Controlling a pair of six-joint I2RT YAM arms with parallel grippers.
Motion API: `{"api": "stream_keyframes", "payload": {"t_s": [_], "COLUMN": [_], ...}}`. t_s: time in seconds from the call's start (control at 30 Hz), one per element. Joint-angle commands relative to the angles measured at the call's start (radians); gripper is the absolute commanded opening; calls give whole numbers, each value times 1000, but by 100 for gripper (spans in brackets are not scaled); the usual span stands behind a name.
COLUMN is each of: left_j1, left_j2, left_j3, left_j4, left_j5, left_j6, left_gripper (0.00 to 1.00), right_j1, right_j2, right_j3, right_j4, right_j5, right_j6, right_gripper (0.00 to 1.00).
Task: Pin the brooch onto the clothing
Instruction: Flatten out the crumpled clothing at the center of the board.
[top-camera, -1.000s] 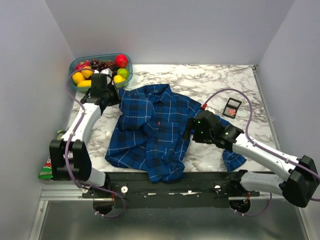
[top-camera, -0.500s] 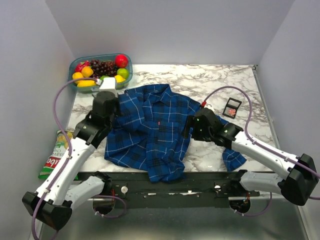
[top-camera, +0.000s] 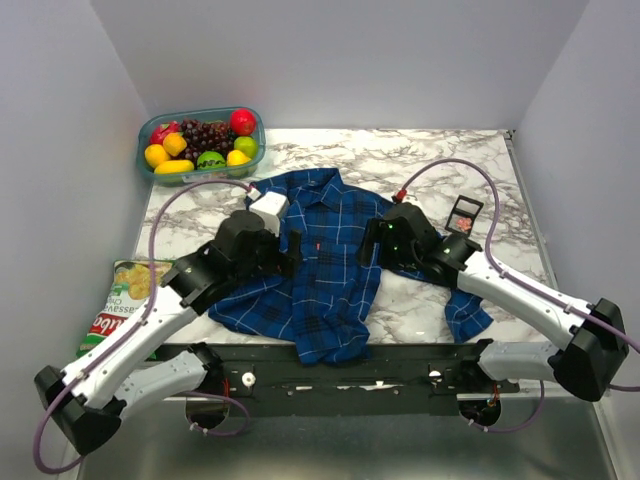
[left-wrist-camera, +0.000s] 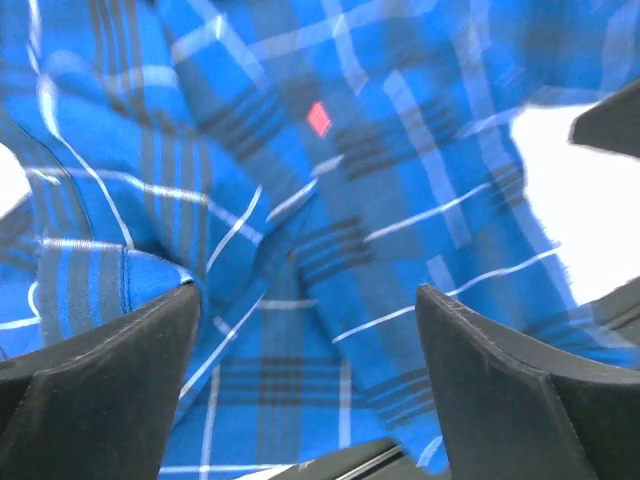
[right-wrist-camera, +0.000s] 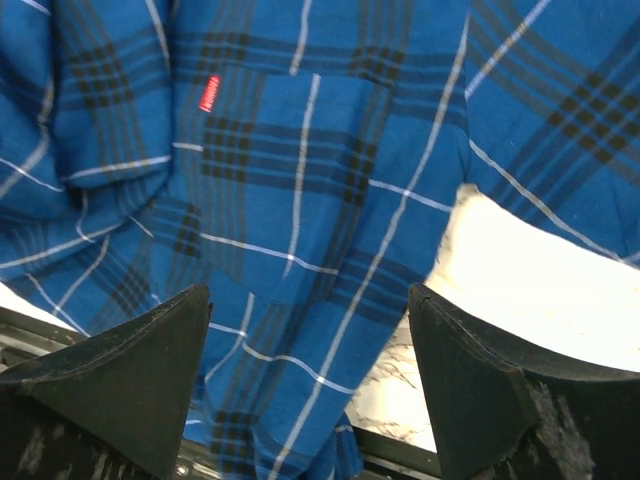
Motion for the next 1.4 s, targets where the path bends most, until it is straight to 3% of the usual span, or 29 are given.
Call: {"api": "stream_keyframes", "payload": {"t_s": [0.0, 0.13, 0.3, 0.5, 0.57, 0.63, 0.73, 0.93, 1.2, 1.37], "left_j1": [46, 166, 339, 368, 368, 368, 366, 331, 138, 84], "left_j2": [-80, -75, -70, -38, -26, -14, 50, 74, 100, 140], "left_j3": [144, 214, 188, 86, 65, 43, 13, -33, -153, -202], "left_j4": [-9, -177, -281, -279, -237, -190, -146, -94, 28, 136], "left_j5": [8, -67, -15, 75, 175, 282, 376, 413, 422, 441], "left_j6": [21, -14, -23, -25, -19, -34, -46, -75, -186, -235], "left_gripper": [99, 99, 99, 99, 99, 85, 50, 12, 9, 9], "right_j1": [5, 34, 76, 101, 111, 117, 127, 130, 140, 174], "right_j2": [39, 120, 269, 442, 519, 571, 660, 798, 839, 839], "right_j3": [72, 191, 369, 618, 711, 773, 879, 1046, 1045, 1000], "right_j4": [45, 49, 45, 31, 25, 12, -9, -83, -110, -90], "right_j5": [-47, -59, -66, -89, -92, -98, -105, -124, -208, -251], "right_j6": [-21, -42, -74, -107, -113, -122, -137, -206, -291, -341], "right_gripper": [87, 87, 87, 87, 87, 87, 87, 87, 87, 87]}}
